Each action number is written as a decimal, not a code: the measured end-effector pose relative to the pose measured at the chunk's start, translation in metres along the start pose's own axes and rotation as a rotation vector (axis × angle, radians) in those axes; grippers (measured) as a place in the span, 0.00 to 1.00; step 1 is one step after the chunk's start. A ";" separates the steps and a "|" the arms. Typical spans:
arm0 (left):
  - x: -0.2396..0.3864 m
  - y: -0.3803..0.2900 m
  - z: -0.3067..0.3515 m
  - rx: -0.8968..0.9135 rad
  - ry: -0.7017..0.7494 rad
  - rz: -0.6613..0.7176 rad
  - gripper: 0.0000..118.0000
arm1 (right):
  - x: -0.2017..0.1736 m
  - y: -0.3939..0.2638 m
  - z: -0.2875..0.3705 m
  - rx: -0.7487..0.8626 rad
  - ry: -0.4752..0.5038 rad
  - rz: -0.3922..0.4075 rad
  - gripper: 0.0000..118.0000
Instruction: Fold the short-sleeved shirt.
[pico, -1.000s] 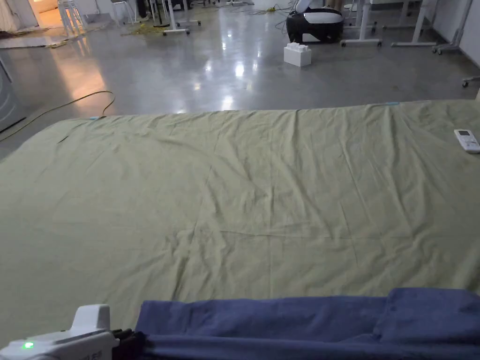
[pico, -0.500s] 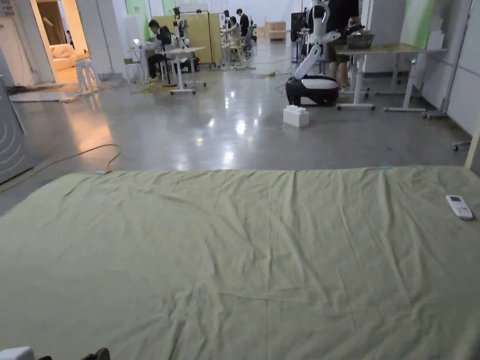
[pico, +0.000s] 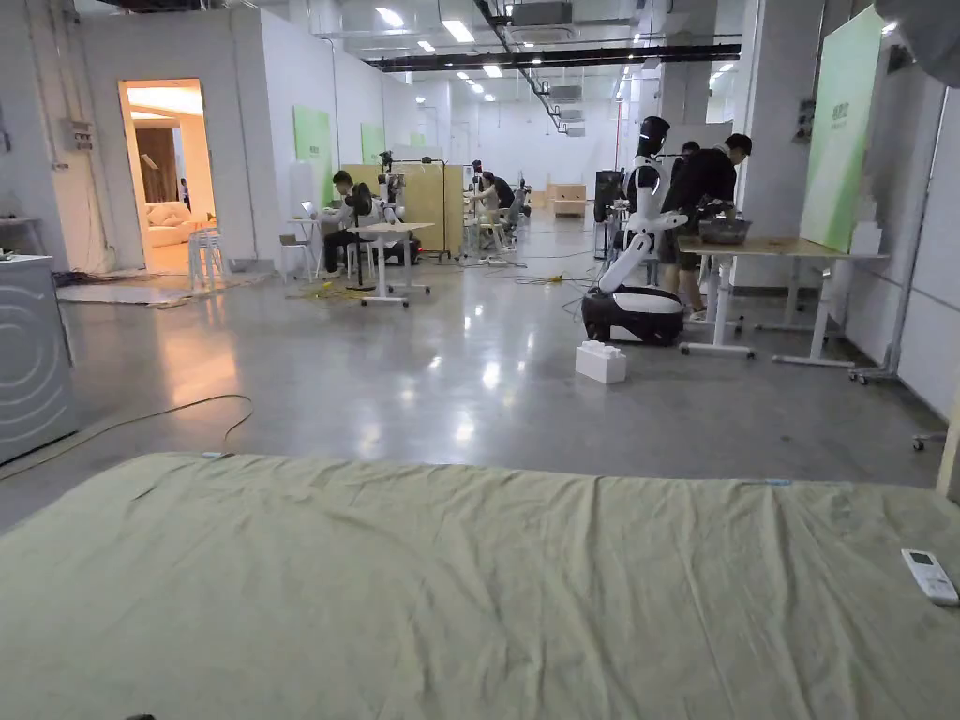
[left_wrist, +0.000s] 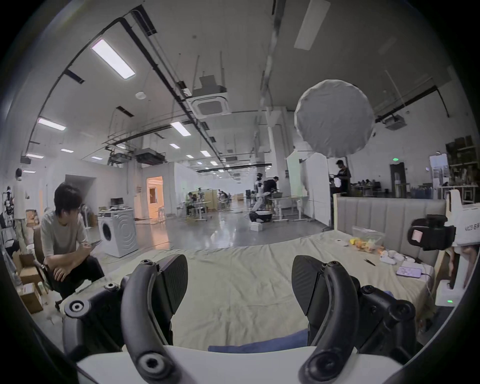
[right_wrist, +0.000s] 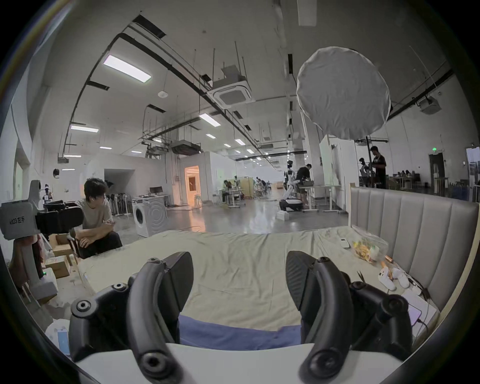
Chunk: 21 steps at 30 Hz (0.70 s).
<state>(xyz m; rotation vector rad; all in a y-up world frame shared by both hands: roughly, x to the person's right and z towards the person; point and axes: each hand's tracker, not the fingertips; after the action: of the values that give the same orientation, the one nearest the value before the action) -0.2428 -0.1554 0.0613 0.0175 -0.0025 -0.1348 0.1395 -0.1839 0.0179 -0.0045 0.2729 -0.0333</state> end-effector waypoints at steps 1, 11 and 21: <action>0.003 -0.001 0.002 0.008 0.000 -0.010 0.59 | -0.005 0.001 0.001 0.009 0.006 0.016 0.50; 0.009 -0.001 0.000 -0.042 -0.022 -0.010 0.00 | -0.015 0.001 0.008 -0.003 -0.014 0.026 0.00; 0.005 -0.003 -0.002 -0.051 -0.041 0.029 0.00 | -0.007 0.001 0.005 -0.014 -0.029 -0.012 0.00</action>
<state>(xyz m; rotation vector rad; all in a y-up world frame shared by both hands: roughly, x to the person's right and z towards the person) -0.2383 -0.1586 0.0591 -0.0363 -0.0405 -0.1063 0.1340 -0.1831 0.0244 -0.0204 0.2444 -0.0436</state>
